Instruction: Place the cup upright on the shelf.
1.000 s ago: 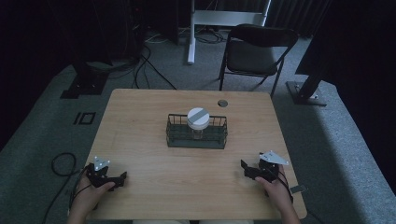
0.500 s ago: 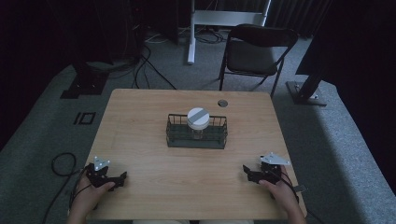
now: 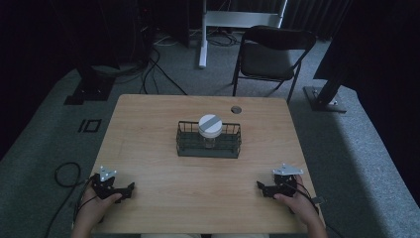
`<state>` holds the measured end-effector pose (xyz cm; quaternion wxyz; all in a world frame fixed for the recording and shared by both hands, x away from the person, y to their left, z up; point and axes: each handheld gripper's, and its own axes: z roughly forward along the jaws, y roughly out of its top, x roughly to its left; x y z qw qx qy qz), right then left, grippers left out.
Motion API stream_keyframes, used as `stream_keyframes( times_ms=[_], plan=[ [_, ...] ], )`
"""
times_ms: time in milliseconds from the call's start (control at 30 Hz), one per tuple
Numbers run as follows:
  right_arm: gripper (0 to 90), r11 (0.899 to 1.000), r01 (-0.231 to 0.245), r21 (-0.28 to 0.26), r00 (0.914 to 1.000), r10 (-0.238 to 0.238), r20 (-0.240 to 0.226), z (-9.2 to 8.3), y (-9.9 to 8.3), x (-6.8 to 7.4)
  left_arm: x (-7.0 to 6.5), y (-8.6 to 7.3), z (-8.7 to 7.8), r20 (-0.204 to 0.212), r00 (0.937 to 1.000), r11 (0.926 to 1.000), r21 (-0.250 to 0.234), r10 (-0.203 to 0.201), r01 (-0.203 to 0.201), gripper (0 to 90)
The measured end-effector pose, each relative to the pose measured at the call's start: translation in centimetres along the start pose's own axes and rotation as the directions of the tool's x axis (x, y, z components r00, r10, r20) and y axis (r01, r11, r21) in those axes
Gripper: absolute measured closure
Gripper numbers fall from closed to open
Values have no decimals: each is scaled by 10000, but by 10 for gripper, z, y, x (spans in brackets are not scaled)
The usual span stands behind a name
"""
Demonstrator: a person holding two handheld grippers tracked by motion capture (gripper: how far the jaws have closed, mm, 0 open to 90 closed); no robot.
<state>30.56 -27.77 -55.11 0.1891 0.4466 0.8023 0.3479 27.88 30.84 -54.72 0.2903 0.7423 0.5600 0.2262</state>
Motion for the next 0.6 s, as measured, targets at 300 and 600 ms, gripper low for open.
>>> stream_keyframes(
  times_ms=[300,600],
  plan=[
    [113,10000,38,40,10000,-38,-51,0,0,0,0,0,0,-7,10000,10000,11,20,-20,4],
    [113,10000,40,41,10000,-40,-52,0,0,0,0,0,0,-3,10000,10000,6,20,-20,4]
  ],
)
